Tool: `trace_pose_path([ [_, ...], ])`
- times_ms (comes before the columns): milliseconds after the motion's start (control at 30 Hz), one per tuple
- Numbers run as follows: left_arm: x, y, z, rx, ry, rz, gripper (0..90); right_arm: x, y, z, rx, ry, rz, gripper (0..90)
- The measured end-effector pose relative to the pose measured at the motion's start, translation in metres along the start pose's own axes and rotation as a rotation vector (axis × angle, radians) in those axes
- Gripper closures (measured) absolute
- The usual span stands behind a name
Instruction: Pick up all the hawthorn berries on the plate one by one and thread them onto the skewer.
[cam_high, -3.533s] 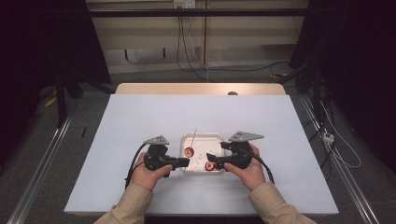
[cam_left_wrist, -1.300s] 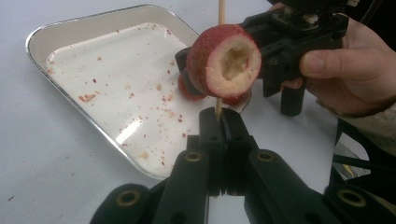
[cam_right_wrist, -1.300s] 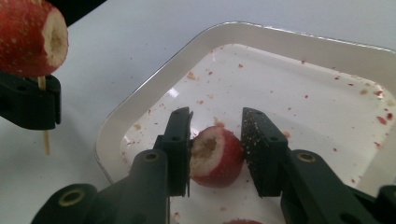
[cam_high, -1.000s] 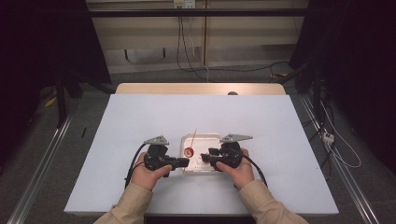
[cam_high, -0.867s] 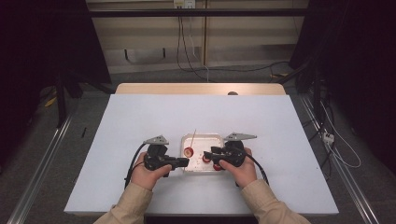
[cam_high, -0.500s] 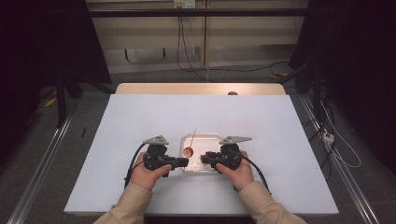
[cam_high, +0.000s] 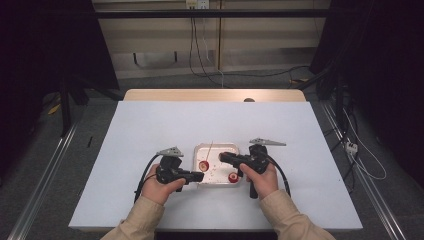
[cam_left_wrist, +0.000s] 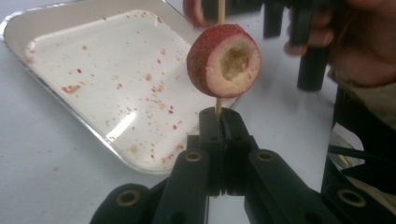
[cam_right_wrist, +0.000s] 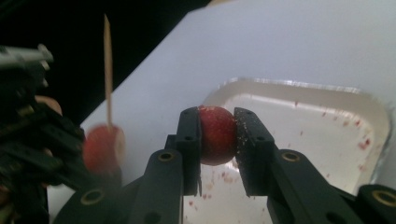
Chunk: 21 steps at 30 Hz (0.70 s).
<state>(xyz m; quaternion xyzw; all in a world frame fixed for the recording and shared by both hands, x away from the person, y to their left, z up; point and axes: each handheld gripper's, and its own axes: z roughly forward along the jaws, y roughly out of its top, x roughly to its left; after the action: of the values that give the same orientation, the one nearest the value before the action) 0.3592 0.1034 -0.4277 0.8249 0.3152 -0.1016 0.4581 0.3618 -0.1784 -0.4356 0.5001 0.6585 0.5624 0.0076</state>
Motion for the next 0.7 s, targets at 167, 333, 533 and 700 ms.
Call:
trace_pose_path([
  [167,-0.005,-0.002,0.007,0.028,-0.009,0.005,89.3,0.003,0.019,-0.016,-0.088,0.001,0.013,73.0],
  [333,-0.011,-0.002,0.015,0.054,-0.025,0.017,89.3,0.008,0.029,-0.024,-0.126,0.028,0.035,73.0],
  [533,-0.011,-0.002,0.019,0.067,-0.023,0.022,89.3,0.014,0.032,-0.023,-0.117,0.069,0.047,73.0],
  [700,-0.009,-0.002,0.017,0.058,-0.011,0.018,89.3,0.017,0.031,-0.021,-0.109,0.091,0.039,73.0],
])
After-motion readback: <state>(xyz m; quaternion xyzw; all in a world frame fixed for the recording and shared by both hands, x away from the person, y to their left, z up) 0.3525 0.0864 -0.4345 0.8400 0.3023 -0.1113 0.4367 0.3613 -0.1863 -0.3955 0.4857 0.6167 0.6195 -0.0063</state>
